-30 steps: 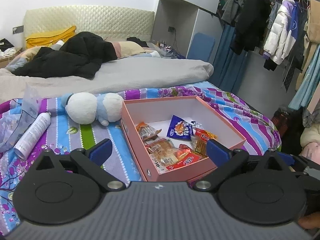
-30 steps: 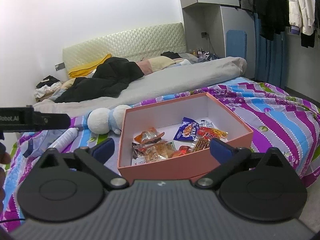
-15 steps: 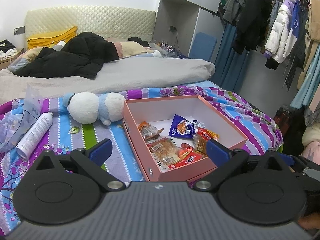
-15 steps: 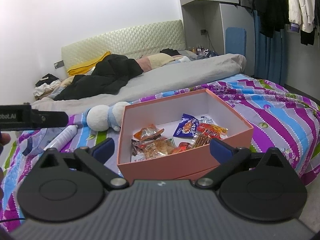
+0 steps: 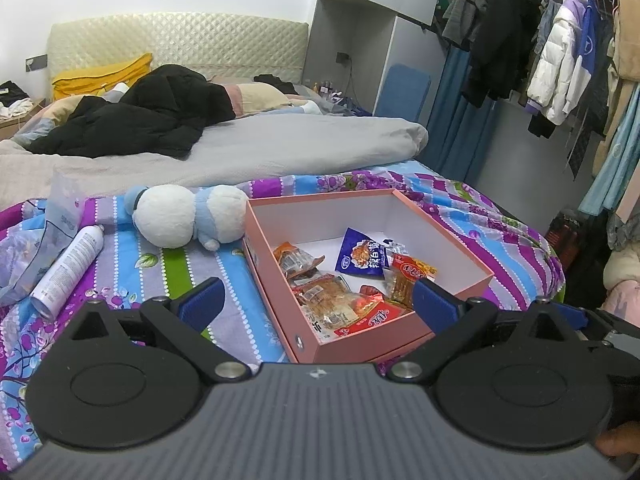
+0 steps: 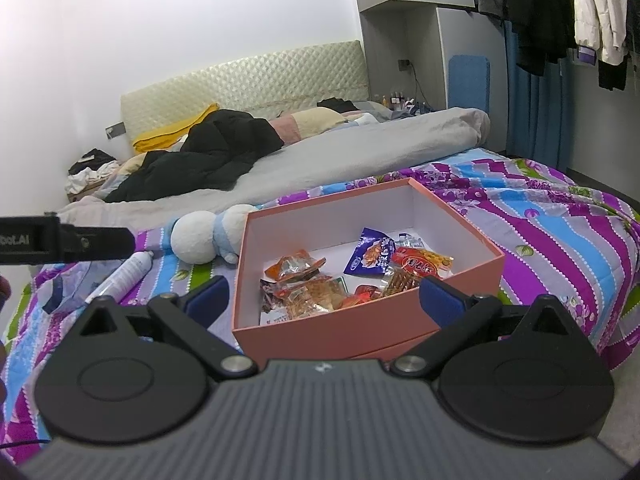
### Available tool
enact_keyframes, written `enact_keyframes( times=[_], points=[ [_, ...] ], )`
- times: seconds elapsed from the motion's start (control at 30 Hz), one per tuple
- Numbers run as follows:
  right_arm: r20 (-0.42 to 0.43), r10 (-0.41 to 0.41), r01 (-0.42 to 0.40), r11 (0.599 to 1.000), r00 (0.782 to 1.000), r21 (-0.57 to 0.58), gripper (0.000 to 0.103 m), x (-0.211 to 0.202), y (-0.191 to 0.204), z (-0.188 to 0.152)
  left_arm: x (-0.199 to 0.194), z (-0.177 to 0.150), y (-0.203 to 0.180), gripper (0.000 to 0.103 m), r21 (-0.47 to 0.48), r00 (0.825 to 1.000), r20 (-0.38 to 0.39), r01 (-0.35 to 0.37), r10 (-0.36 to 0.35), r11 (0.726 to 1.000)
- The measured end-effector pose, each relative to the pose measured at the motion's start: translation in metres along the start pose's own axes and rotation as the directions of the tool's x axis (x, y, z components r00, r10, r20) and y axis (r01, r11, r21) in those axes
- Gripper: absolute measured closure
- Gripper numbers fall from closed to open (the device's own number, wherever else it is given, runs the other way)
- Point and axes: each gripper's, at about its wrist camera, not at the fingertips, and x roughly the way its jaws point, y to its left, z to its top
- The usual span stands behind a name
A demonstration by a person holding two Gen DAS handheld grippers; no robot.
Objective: Organize snacks
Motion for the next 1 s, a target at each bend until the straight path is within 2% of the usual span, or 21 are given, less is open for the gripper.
enact_keyframes(
  times=[1.0],
  points=[
    [-0.005, -0.003, 0.003, 1.0, 1.0, 0.004, 0.0, 0.0022, 0.0008, -0.0027, 0.0025, -0.0023, 0.0048, 0.001, -0.003, 1.0, -0.003, -0.013, 0.013, 1.0]
  ],
)
